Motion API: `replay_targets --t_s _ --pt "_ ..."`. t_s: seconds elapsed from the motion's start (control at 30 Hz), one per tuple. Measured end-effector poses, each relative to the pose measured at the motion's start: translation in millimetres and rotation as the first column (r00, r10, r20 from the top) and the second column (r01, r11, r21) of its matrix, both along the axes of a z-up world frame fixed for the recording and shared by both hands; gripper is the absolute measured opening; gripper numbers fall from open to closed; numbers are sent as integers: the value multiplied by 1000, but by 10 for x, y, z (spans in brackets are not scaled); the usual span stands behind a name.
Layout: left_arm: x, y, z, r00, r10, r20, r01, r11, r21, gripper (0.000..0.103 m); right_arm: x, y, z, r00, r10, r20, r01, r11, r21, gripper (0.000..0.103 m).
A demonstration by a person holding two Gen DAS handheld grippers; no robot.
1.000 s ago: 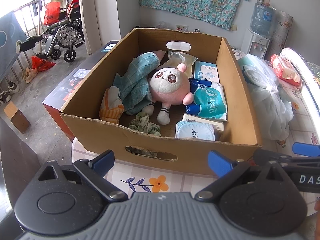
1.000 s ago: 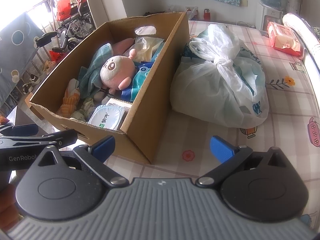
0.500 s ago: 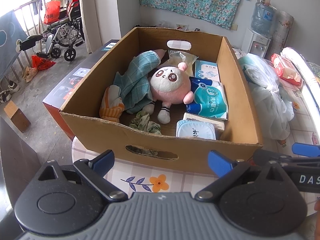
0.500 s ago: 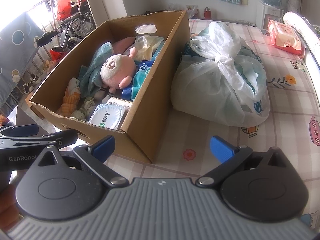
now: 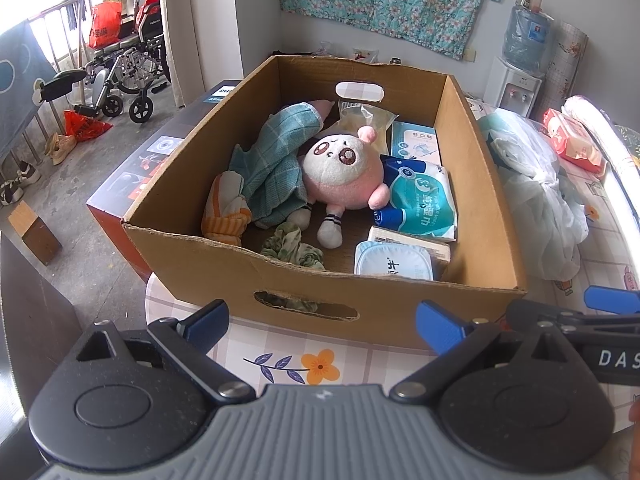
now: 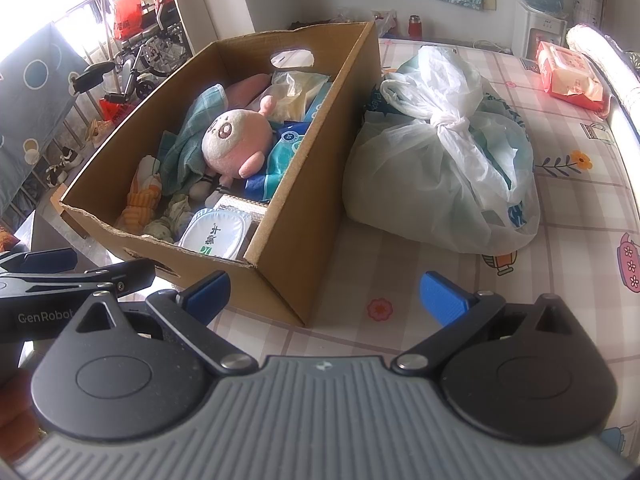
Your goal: Organize soft objects
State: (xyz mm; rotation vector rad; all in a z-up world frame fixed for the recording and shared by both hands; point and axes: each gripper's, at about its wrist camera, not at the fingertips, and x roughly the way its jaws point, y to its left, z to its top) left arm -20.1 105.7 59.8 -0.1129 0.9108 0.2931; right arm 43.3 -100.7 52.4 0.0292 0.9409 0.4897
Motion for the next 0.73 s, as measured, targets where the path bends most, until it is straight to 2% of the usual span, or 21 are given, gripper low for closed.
replay_targets --t_s 0.73 --pt "-22 15 20 1000 3 2 -3 1000 0 101 -2 19 15 1000 3 4 -3 1000 -3 102"
